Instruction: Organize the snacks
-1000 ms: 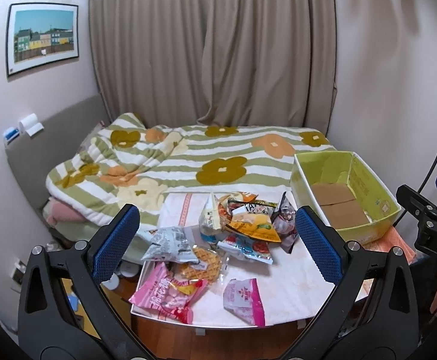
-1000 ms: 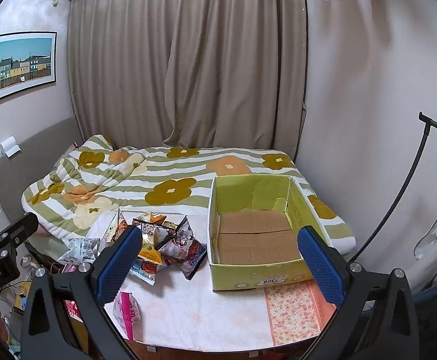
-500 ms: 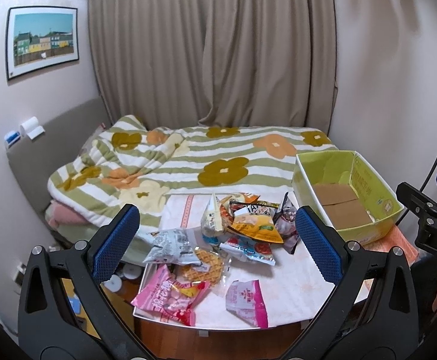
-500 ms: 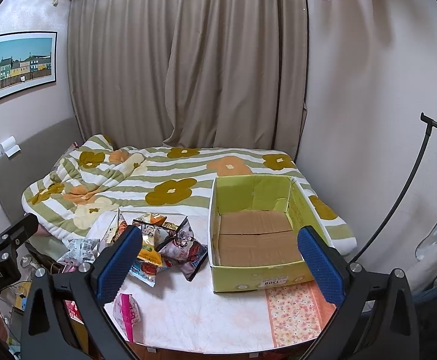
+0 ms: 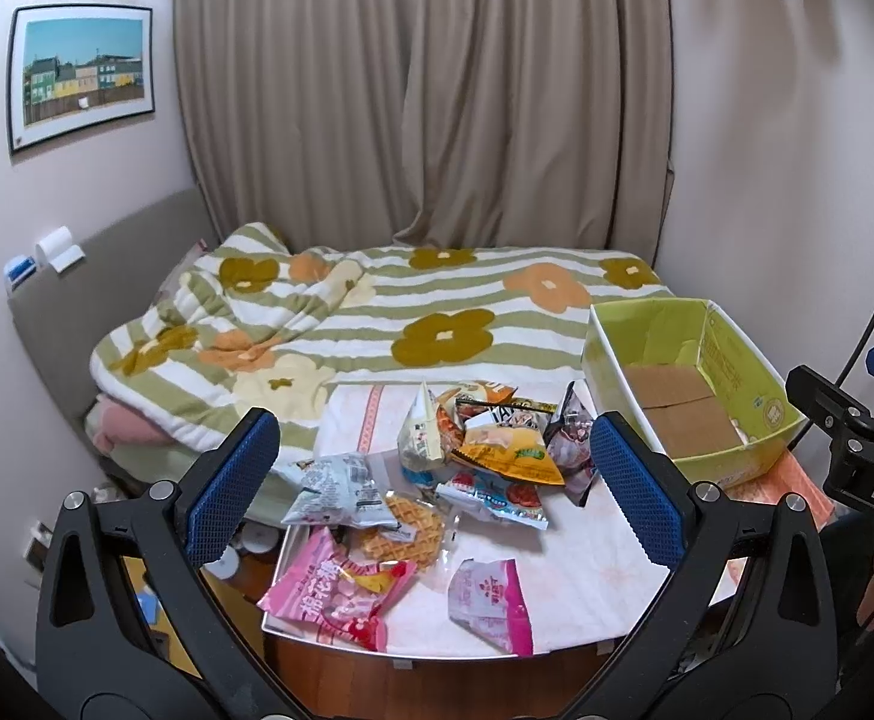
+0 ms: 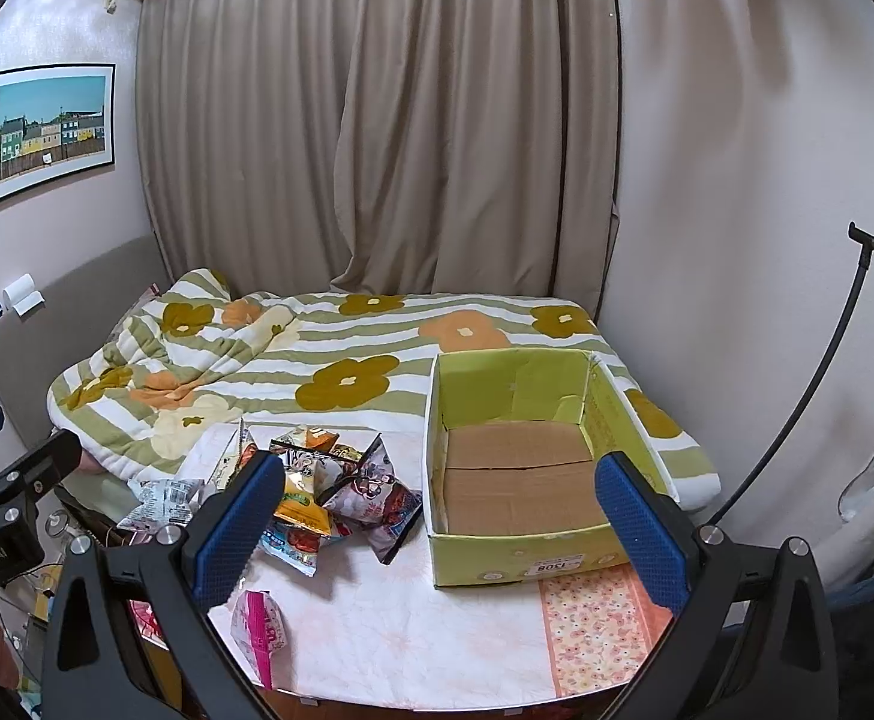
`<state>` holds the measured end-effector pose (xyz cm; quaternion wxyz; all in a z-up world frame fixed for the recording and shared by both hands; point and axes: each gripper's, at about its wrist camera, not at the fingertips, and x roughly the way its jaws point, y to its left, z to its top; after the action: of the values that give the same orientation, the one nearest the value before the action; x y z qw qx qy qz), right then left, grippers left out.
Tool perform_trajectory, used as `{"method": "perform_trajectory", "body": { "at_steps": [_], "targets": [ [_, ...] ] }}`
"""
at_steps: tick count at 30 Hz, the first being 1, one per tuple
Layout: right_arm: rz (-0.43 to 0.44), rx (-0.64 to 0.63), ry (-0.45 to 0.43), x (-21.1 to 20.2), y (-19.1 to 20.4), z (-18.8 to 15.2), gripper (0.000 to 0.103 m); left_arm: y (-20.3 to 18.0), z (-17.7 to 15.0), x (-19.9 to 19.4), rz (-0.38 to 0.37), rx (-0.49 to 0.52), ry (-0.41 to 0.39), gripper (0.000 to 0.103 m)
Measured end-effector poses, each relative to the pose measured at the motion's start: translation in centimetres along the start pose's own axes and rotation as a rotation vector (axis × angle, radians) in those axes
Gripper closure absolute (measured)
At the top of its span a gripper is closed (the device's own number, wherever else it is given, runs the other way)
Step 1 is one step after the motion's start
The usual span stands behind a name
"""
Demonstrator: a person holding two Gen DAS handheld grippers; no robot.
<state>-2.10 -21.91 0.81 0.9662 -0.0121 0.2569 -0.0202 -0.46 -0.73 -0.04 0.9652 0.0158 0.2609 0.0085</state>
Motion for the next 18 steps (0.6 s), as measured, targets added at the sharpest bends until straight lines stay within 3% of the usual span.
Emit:
{"method": "perform_trajectory", "body": {
  "at_steps": [18],
  "targets": [
    [0.004,0.001,0.006,0.0,0.4,0.0,0.000,0.5,0.1,1.0,-0.004,-0.010,0.017,0.000]
  ]
}}
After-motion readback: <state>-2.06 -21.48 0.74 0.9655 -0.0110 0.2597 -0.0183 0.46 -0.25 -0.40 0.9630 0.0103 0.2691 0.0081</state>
